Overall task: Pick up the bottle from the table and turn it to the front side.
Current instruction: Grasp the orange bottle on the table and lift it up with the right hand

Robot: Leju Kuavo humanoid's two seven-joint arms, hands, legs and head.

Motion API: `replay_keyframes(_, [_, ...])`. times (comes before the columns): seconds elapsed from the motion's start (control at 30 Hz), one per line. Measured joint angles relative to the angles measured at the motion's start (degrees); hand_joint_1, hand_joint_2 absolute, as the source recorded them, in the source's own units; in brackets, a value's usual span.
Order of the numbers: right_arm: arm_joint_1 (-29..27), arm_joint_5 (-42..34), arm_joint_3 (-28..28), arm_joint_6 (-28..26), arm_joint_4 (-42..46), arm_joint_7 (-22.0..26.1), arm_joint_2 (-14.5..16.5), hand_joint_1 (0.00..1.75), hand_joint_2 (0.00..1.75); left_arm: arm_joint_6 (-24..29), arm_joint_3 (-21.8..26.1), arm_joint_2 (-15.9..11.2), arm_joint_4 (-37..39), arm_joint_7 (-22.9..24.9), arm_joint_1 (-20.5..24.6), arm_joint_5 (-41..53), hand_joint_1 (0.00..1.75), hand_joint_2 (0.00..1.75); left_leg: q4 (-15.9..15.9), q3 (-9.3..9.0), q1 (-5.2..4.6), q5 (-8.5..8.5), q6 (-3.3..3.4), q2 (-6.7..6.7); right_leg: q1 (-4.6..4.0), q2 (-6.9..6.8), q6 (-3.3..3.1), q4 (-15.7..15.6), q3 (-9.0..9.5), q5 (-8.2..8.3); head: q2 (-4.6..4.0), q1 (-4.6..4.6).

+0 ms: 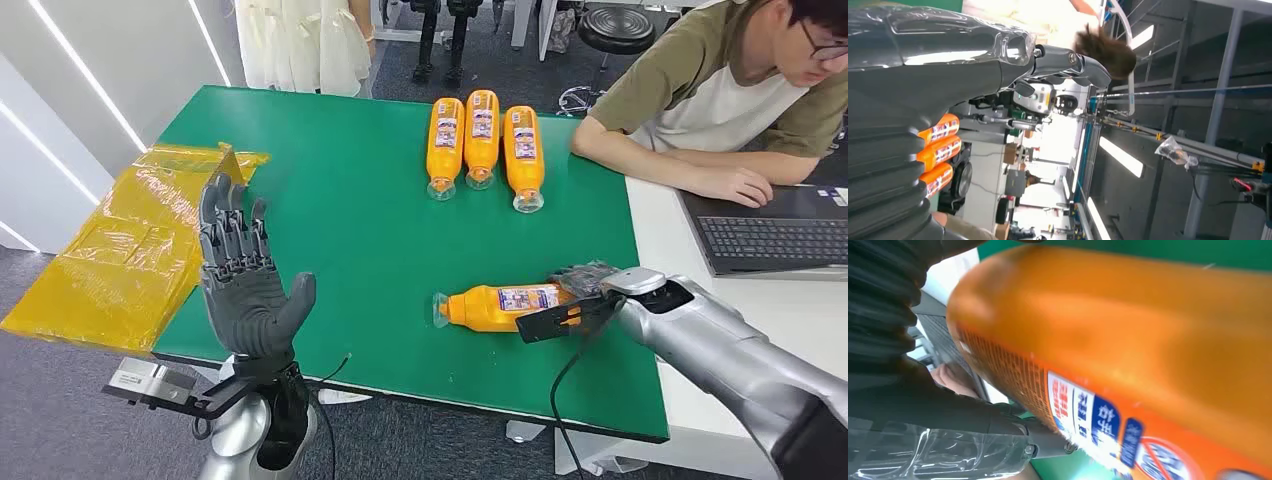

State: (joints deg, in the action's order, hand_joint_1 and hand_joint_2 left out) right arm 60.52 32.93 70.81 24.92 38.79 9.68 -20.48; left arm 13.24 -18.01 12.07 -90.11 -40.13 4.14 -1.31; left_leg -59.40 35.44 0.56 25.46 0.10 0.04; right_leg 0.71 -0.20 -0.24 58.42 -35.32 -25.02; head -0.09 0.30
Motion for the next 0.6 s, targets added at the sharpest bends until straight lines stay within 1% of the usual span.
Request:
replay_keyframes(0.13, [0.58,-0.81,1.19,-0.43,-3.14,0.31,1.72,0.00,1.75,0.26,0.23,0.00,-0.49,-0.01,-0.34,0.15,0.00,1.75,0.00,-0.03,0.02,0.00,-0.01,0.01,-0.01,0.01,-0.01,0.00,0.00,-0.01,0.00,0.01])
replay_keyframes(0.2, [0.65,-1.24,1.77,-1.49,-4.96,0.68,2.60,0.00,1.75,0.43,0.40,0.01,-0.69,-0.01,-0.54,0.33,0.00,1.75,0.00,-0.03,0.02,-0.01,-0.01,0.01,-0.02,0.00,-0.01,0.00,0.00,-0.01,0.00,0.01])
replay_keyframes(0.23, [0.61,-1.31,2.04,-2.31,-5.75,0.91,2.94,0.04,1.75,0.52,0.46,0.02,-0.73,-0.01,-0.62,0.41,0.00,1.75,0.00,-0.04,0.02,-0.01,-0.01,0.01,-0.02,0.00,-0.01,0.00,0.00,-0.01,0.00,0.01])
replay_keyframes(0.27, [0.50,-1.37,2.28,-3.37,-6.51,1.21,3.27,0.23,1.75,0.59,0.50,0.03,-0.74,-0.01,-0.68,0.47,0.00,1.75,0.00,-0.03,0.02,-0.01,-0.01,0.01,-0.02,0.00,-0.01,-0.01,0.01,-0.01,0.00,0.01])
replay_keyframes(0.37, [-0.44,-1.06,2.60,-8.21,-8.49,2.49,3.99,1.29,1.75,0.60,0.53,0.09,-0.74,-0.02,-0.74,0.66,0.00,1.75,0.00,-0.04,0.01,0.00,-0.01,0.00,-0.01,0.00,-0.01,-0.02,0.02,-0.01,0.00,0.02])
replay_keyframes(0.4, [-0.91,-0.89,2.63,-10.01,-8.98,2.90,4.12,1.53,1.75,0.53,0.54,0.10,-0.74,-0.02,-0.77,0.74,0.00,1.75,0.00,-0.04,0.01,0.00,-0.01,0.00,-0.01,0.00,-0.01,-0.02,0.03,-0.01,0.00,0.02])
replay_keyframes(0.47, [-1.65,-0.71,2.63,-12.72,-9.60,3.48,4.23,1.69,1.75,0.20,0.55,0.10,-0.75,-0.01,-0.88,0.84,0.00,1.75,-0.01,-0.10,0.01,0.00,0.00,0.03,0.00,0.02,0.00,-0.05,0.07,0.00,0.00,0.02])
replay_keyframes(0.5, [-1.91,-0.67,2.63,-13.66,-9.79,3.71,4.23,1.73,1.75,-0.07,0.55,0.10,-0.75,-0.01,-0.95,0.85,0.00,1.75,-0.01,-0.15,0.01,0.01,0.01,0.04,-0.01,0.04,0.00,-0.07,0.11,0.00,0.00,0.02])
replay_keyframes(0.6, [-2.62,-0.63,2.63,-16.09,-10.09,4.03,4.11,1.75,1.75,-0.87,0.55,0.10,-0.75,-0.01,-1.04,0.90,0.00,1.75,0.00,-0.34,0.03,0.06,-0.01,0.11,-0.02,0.11,0.00,-0.13,0.26,-0.01,0.00,0.01])
